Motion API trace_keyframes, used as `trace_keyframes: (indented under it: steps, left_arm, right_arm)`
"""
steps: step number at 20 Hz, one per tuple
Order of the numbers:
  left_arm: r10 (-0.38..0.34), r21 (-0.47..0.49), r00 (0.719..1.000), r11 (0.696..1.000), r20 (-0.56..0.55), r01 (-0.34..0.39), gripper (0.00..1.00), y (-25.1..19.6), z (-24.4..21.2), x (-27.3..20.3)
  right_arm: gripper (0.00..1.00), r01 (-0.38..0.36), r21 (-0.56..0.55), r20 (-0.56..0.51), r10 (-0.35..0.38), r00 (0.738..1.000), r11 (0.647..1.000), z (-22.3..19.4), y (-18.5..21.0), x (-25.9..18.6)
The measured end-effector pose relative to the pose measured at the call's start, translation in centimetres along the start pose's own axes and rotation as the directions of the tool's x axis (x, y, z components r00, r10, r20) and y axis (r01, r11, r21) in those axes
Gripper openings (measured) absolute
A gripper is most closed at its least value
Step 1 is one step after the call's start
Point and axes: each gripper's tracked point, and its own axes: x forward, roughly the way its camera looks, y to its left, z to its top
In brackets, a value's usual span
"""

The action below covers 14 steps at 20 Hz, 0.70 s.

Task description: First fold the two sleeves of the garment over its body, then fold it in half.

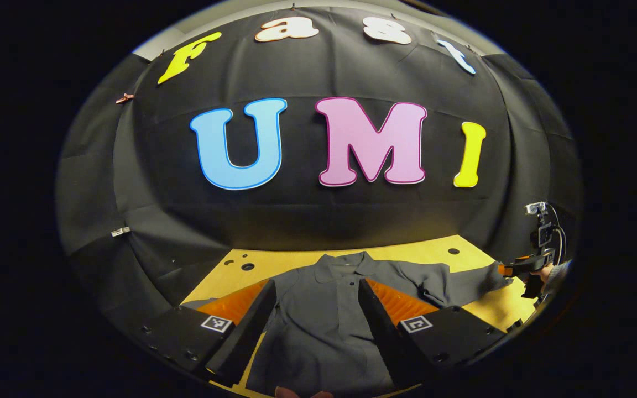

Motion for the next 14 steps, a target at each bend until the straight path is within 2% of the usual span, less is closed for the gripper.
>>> trace_keyframes:
  steps: [3, 5, 6, 9, 11, 13, 14]
  left_arm:
    - [0.024, 0.012, 0.999, 1.000, -0.021, -0.024, 0.95, 0.1, -0.8, -0.1]
    - [0.037, 0.019, 0.999, 0.999, -0.032, -0.036, 0.92, 0.1, -1.0, -0.1]
    - [0.040, 0.019, 0.998, 0.999, -0.038, -0.040, 0.95, 0.0, -1.1, 0.0]
    - [0.050, 0.011, 0.997, 0.999, -0.055, -0.050, 0.95, -0.5, -1.8, 0.2]
    - [0.068, 0.014, 0.996, 0.998, -0.058, -0.068, 0.95, -0.5, -2.0, 0.2]
    - [0.084, 0.012, 0.995, 0.996, -0.060, -0.083, 0.96, -0.4, -2.0, 0.2]
    - [0.095, 0.010, 0.994, 0.996, -0.060, -0.094, 0.98, -0.3, -1.9, 0.1]
  right_arm:
    - [0.98, 0.015, 0.006, -0.052, -0.014, 0.999, 1.000, -2.2, -0.9, 2.4]
    - [0.98, 0.003, 0.033, -0.083, -0.001, 0.997, 0.999, -3.3, -1.1, 3.1]
    - [0.98, 0.001, 0.044, -0.097, 0.004, 0.995, 0.999, -3.7, -1.2, 3.5]
    - [0.98, -0.026, 0.094, -0.150, 0.040, 0.988, 0.995, -5.2, -0.8, 4.7]
    - [0.98, -0.021, 0.116, -0.145, 0.038, 0.989, 0.993, -5.3, -0.8, 4.5]
    - [0.95, -0.079, 0.076, -0.137, 0.089, 0.987, 0.994, -4.8, -0.1, 4.6]
    - [0.67, -0.107, 0.056, -0.137, 0.114, 0.984, 0.993, -4.5, 0.2, 4.4]
